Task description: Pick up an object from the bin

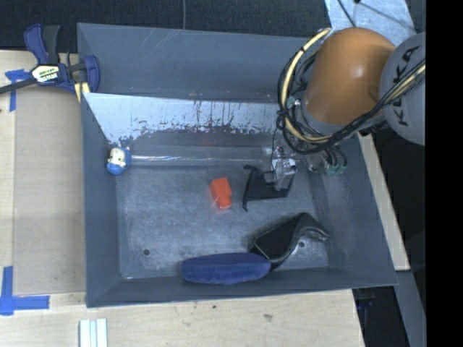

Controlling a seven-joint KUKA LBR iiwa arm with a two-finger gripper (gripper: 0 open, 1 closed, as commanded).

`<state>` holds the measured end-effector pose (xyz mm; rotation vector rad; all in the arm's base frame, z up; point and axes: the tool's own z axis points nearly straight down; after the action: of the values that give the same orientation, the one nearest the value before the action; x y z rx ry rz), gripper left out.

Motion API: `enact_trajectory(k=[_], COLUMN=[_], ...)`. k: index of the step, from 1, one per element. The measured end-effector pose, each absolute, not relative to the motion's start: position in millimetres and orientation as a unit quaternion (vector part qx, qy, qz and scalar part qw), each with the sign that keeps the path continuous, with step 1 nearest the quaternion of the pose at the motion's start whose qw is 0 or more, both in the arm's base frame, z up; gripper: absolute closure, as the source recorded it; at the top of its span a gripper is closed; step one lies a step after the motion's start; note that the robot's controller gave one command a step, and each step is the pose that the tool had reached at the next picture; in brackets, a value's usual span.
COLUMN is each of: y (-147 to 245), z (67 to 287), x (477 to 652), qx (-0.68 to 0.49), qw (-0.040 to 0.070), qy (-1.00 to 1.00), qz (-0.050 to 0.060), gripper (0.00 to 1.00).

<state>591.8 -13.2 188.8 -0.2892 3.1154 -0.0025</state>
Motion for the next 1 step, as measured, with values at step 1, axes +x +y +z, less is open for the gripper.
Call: enact_trajectory(k=[1], y=[14.1], z=[283.6], x=[583.4], qx=[-0.115], qw=[0.007], qy=[0.993], qz=[0.0], gripper=[1.0])
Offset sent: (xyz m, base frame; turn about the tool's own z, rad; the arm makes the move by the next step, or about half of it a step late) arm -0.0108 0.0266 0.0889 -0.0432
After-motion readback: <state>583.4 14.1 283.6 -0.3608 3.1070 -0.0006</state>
